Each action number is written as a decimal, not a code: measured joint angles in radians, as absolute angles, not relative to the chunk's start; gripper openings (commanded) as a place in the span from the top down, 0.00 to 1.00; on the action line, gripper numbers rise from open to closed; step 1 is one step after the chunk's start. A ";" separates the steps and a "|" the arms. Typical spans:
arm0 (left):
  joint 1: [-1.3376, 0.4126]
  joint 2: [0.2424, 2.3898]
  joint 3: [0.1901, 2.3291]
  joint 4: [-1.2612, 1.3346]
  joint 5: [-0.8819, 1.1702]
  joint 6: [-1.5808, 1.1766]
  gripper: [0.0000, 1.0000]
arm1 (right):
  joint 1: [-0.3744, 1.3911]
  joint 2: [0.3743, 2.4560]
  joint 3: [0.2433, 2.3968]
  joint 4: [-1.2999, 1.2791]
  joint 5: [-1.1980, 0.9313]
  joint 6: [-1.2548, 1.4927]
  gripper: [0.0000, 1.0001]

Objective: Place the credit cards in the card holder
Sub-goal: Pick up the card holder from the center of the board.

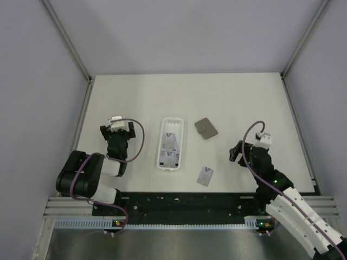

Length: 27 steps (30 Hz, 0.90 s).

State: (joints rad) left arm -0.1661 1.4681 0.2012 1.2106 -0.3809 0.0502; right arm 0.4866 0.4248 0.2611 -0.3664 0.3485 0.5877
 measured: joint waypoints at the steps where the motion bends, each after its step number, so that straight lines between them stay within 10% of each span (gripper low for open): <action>1: -0.166 1.468 0.201 1.211 -0.381 0.050 0.01 | 0.486 0.429 0.261 -0.366 0.348 0.588 0.15; 16: -0.198 1.406 0.190 1.184 -0.420 0.068 0.02 | 0.486 0.451 0.268 -0.367 0.342 0.568 0.14; 27: -0.290 1.058 0.715 0.248 -0.460 -0.293 0.01 | 0.462 0.909 0.560 -0.203 0.276 0.423 0.07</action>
